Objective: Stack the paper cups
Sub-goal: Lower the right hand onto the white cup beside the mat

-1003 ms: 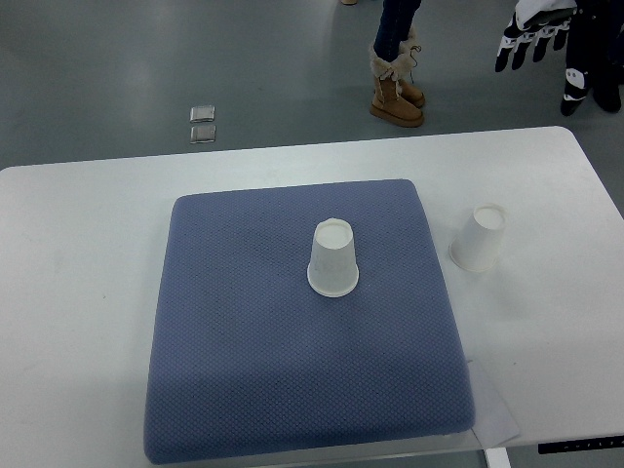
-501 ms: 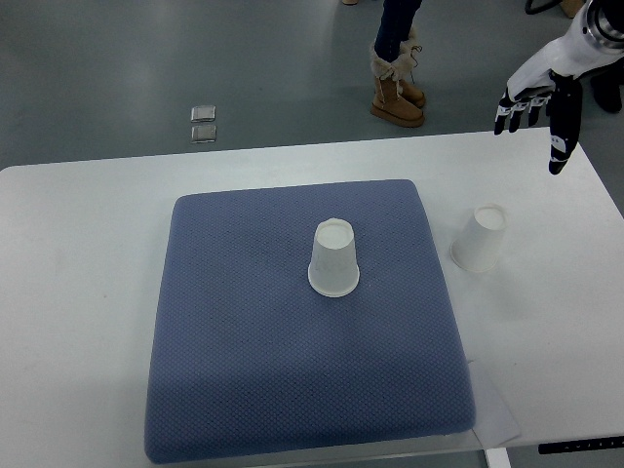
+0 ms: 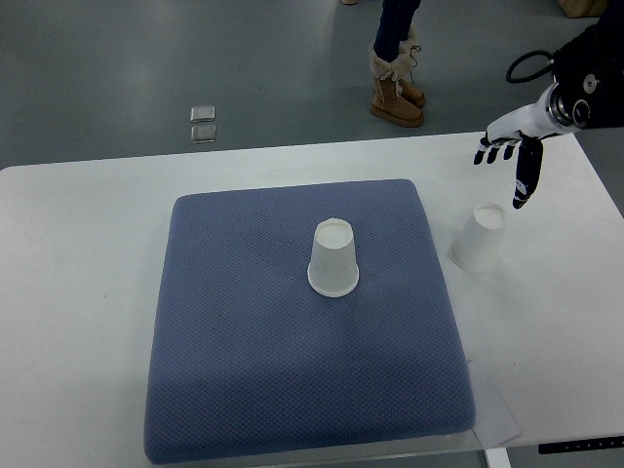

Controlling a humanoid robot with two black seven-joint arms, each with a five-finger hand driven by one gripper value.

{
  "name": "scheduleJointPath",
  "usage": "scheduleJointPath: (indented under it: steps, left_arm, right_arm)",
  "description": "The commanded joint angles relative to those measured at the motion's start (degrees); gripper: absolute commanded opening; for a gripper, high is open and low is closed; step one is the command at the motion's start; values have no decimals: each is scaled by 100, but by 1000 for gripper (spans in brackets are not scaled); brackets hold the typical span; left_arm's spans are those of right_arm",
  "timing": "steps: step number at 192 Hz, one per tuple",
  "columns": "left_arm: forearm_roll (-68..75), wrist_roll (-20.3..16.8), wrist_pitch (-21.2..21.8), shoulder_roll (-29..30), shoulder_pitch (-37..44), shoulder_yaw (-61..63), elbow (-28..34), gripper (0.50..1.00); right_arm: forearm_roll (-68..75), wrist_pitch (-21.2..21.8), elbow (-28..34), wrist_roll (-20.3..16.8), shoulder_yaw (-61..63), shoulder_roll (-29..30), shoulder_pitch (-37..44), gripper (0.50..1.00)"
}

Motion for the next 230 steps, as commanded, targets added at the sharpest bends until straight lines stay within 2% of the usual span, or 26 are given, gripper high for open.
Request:
scheduleJointPath:
  steps: [1, 114, 230]
  left_arm:
    - [0, 0, -2, 0, 0, 0, 0, 1000]
    - [0, 0, -2, 0, 0, 0, 0, 1000]
    - [0, 0, -2, 0, 0, 0, 0, 1000]
  right_arm:
    - [94, -136, -112, -11, 132, 8, -256, 917]
    - [112, -980, -244, -248, 317, 157, -1126, 915]
    - [156, -1367, -490, -327, 370, 316, -1619, 903]
